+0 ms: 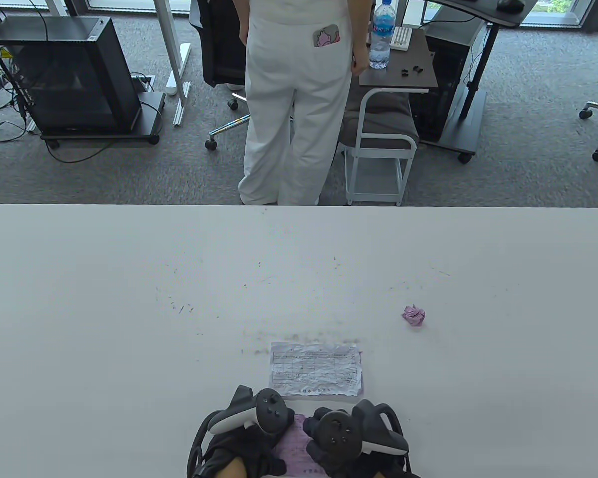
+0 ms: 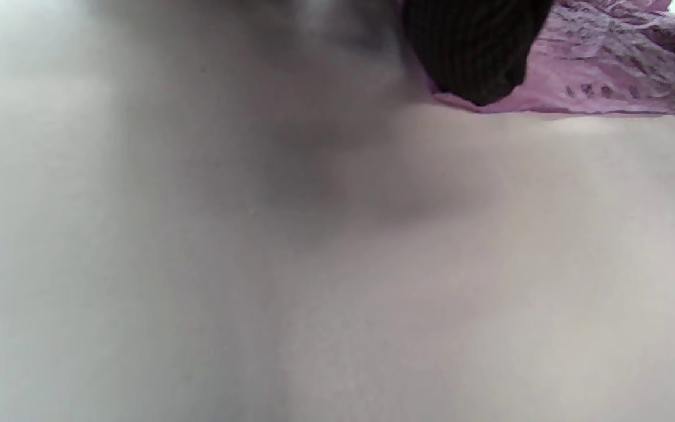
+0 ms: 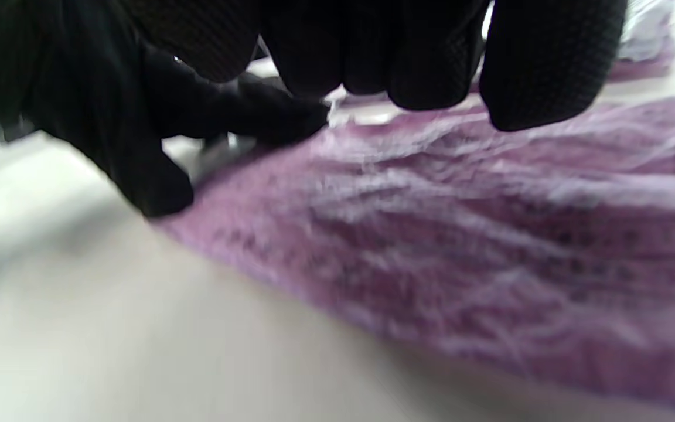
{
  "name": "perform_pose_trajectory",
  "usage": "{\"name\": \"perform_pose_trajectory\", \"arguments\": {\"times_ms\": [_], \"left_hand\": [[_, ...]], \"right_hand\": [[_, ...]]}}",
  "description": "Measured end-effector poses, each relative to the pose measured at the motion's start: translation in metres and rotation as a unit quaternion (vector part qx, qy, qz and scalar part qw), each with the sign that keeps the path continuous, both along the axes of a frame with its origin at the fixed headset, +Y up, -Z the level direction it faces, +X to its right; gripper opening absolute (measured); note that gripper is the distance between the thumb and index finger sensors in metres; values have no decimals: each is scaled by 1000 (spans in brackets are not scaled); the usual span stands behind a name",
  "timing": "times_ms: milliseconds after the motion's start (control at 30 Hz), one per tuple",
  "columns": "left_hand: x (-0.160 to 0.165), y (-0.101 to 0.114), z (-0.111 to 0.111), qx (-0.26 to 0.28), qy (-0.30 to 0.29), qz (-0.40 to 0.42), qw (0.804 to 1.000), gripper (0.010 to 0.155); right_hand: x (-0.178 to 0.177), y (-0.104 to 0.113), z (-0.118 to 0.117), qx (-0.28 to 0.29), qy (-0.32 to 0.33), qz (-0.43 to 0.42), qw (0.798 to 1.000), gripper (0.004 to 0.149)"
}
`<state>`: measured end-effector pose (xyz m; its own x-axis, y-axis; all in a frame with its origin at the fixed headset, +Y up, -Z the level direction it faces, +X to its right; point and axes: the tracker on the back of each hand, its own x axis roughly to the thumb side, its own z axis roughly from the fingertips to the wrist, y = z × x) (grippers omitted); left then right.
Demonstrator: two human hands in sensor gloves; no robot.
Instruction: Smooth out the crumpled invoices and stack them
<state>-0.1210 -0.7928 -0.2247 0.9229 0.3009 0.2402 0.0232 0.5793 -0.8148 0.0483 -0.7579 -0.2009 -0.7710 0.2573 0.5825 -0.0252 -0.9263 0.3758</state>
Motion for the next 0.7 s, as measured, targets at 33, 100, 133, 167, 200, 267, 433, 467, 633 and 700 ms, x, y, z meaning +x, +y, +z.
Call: {"name": "perform_pose_trajectory", "arguments": {"times_ms": [33, 100, 133, 167, 200, 267, 433, 467, 633, 700], "left_hand": [[0, 0, 0, 0, 0, 0, 1000, 85], [0, 0, 0, 0, -1, -1, 1000, 85], [0, 0, 0, 0, -1, -1, 1000, 85], [0, 0, 0, 0, -1, 0, 1000, 85], [0, 0, 0, 0, -1, -1, 1000, 85], [1, 0, 0, 0, -2, -1, 1000, 85], [1, 0, 0, 1, -2, -2, 1000, 85], [1, 0, 0, 0, -2, -2, 1000, 85], [1, 0, 0, 0, -2, -1, 1000, 86], [1, 0, 0, 1, -2, -1, 1000, 85]], "right_hand": [[-6, -4, 2, -2, 11, 26, 1000, 55], [-13, -15, 4, -28, 8, 82, 996, 61], [-14, -17, 5, -34, -4, 110, 993, 63], [-14, -18, 4, -33, -5, 124, 992, 66], [-13, -19, 3, -33, -15, 133, 991, 67], [-10, -20, 0, -52, -40, 144, 987, 66], [1, -19, -6, -69, -96, 168, 979, 66], [3, -18, -7, -71, -105, 168, 978, 66], [15, -13, -12, -78, -147, 171, 971, 65], [21, -10, -15, -84, -164, 176, 967, 64]]}}
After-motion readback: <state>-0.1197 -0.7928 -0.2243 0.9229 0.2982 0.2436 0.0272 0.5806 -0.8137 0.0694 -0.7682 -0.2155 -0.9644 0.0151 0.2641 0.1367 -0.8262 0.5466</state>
